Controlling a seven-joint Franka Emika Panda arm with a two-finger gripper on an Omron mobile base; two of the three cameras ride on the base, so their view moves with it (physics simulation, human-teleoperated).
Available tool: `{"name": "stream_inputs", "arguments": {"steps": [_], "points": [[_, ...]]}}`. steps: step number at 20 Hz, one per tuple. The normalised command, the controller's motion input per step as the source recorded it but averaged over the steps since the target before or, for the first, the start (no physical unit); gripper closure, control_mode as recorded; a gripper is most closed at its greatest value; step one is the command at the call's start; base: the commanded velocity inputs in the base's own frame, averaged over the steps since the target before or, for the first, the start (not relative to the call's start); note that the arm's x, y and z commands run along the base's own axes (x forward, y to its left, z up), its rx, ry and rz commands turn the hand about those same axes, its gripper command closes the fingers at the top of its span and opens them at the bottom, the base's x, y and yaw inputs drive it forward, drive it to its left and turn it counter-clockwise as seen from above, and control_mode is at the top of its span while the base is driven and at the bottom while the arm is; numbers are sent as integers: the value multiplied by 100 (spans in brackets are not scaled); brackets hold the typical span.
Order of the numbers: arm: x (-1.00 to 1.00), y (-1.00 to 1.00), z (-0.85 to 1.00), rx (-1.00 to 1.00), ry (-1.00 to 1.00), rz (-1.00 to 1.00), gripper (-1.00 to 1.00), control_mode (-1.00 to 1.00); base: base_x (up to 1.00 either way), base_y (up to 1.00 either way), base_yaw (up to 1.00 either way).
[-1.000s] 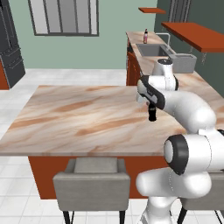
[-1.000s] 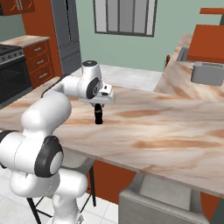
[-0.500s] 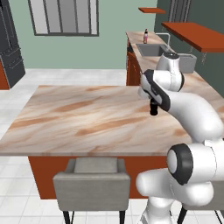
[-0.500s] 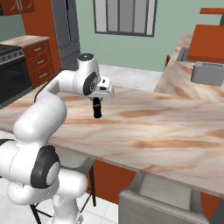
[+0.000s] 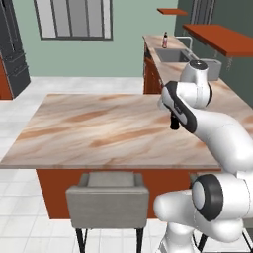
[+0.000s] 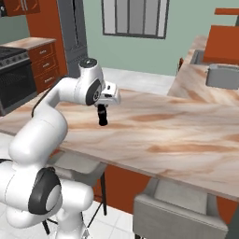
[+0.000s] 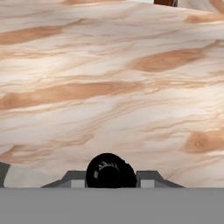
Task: Place the large bottle from the dining counter next to the other large bottle outside the sink, and place the small bottle from the dining counter next to the other small bottle inside the sink.
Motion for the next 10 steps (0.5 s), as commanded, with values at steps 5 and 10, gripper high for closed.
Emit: {"name": "stream_inputs", "arguments": {"steps": [5,10], "points": [[0,0,0,0,0,0,100,100,-33,86,1],[0,0,0,0,0,0,100,100,-23,100,0]]}}
